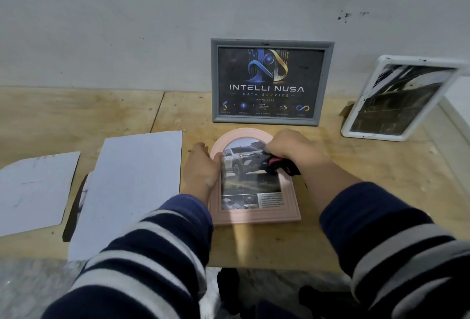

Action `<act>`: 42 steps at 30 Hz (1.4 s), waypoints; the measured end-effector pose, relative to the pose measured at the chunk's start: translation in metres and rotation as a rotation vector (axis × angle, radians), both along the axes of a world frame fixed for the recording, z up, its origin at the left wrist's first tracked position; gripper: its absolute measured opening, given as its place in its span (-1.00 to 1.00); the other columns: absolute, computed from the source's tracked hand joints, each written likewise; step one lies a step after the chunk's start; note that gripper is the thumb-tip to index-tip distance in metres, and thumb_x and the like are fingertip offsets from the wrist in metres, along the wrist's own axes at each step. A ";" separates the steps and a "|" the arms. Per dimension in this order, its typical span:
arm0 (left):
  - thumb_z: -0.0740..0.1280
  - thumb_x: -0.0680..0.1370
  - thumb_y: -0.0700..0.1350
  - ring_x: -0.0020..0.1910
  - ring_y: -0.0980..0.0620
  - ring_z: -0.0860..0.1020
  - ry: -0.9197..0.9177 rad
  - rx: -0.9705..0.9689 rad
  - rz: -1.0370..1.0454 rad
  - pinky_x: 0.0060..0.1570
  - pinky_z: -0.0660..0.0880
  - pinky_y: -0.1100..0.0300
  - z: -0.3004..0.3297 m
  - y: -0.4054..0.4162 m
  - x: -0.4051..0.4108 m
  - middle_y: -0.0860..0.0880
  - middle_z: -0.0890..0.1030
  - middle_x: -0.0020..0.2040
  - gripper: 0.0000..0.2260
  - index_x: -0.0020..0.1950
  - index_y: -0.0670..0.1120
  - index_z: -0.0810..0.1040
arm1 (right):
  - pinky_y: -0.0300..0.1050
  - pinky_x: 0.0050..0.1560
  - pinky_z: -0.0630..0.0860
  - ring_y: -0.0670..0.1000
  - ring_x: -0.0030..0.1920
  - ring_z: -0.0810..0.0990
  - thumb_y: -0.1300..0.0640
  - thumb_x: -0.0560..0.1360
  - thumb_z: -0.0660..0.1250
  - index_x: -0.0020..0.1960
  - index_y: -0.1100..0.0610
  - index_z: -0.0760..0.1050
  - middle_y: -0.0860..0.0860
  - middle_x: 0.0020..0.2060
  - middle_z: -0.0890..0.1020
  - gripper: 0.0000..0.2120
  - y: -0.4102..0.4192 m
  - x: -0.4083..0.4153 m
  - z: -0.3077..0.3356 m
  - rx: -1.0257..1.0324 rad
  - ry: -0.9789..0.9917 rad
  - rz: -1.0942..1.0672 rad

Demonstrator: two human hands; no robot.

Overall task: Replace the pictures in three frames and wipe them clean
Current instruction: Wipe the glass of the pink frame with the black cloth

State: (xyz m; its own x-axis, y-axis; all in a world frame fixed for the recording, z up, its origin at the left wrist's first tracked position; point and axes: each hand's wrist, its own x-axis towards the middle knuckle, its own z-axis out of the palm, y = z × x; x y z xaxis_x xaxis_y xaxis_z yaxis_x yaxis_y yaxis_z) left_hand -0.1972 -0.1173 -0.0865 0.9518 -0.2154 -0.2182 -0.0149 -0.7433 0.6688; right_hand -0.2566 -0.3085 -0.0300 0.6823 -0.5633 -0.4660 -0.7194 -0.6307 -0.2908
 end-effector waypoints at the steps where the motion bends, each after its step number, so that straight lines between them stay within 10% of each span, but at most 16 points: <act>1: 0.30 0.56 0.06 0.22 -0.12 0.51 -0.009 -0.076 0.001 0.15 0.44 0.09 -0.001 0.005 -0.009 -0.12 0.52 0.30 -0.46 0.45 -0.14 0.27 | -0.20 -0.32 0.42 0.05 -0.26 0.56 -0.06 0.44 0.35 -0.08 0.10 0.60 0.03 -0.20 0.62 -0.77 0.005 0.007 0.000 0.023 -0.049 0.018; 6: 0.48 0.39 0.18 0.12 0.10 0.52 -0.041 -0.324 -0.180 0.03 0.50 0.27 -0.006 0.026 -0.052 0.09 0.51 0.17 -0.37 0.34 0.02 0.32 | -0.13 -0.11 0.47 0.13 -0.01 0.56 0.17 0.51 0.21 0.13 0.01 0.59 0.06 0.07 0.58 -0.73 0.028 0.025 -0.020 0.021 -0.270 0.121; 13: 0.40 0.18 0.49 0.56 -0.04 -0.10 -0.114 0.195 -0.504 0.51 0.04 -0.05 -0.018 0.042 -0.079 -0.06 -0.21 0.59 0.31 0.52 -0.05 -0.40 | -0.16 -0.40 0.28 0.08 -0.06 0.40 0.23 0.54 0.12 0.48 -0.03 0.27 0.04 0.32 0.38 -0.48 0.033 0.015 -0.060 -0.034 -0.134 0.176; 18: 0.44 0.19 0.44 0.56 -0.03 -0.03 -0.091 0.252 -0.476 0.50 0.11 0.00 -0.018 0.042 -0.076 -0.05 -0.18 0.59 0.33 0.51 -0.08 -0.43 | -0.08 0.10 0.46 0.15 0.30 0.43 0.16 0.55 0.15 0.48 -0.10 0.29 0.04 0.45 0.25 -0.49 0.035 -0.007 -0.046 -0.091 -0.039 0.293; 35: 0.52 0.19 0.35 0.56 -0.02 -0.08 -0.061 0.240 -0.473 0.52 0.03 0.01 -0.007 0.043 -0.081 -0.04 -0.21 0.59 0.34 0.53 -0.12 -0.38 | -0.17 -0.29 0.43 0.06 -0.25 0.52 0.23 0.50 0.28 -0.05 0.08 0.65 0.12 -0.08 0.66 -0.82 0.056 -0.059 -0.008 0.264 0.105 0.242; 42: 0.46 0.15 0.44 0.54 -0.07 0.08 -0.083 0.204 -0.447 0.49 0.15 0.04 -0.015 0.047 -0.078 0.00 -0.10 0.60 0.34 0.54 -0.06 -0.37 | -0.13 0.02 0.45 0.16 0.12 0.53 0.17 0.53 0.20 0.20 0.08 0.55 0.10 0.17 0.58 -0.71 0.057 0.009 -0.010 0.121 -0.222 0.123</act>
State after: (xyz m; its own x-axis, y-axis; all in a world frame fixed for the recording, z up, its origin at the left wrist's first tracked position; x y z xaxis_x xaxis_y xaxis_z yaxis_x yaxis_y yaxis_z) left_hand -0.2754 -0.0701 -0.1012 0.7918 -0.5674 -0.2258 -0.4090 -0.7674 0.4938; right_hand -0.2478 -0.2513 -0.0401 0.8353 -0.4189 -0.3562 -0.5495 -0.6607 -0.5114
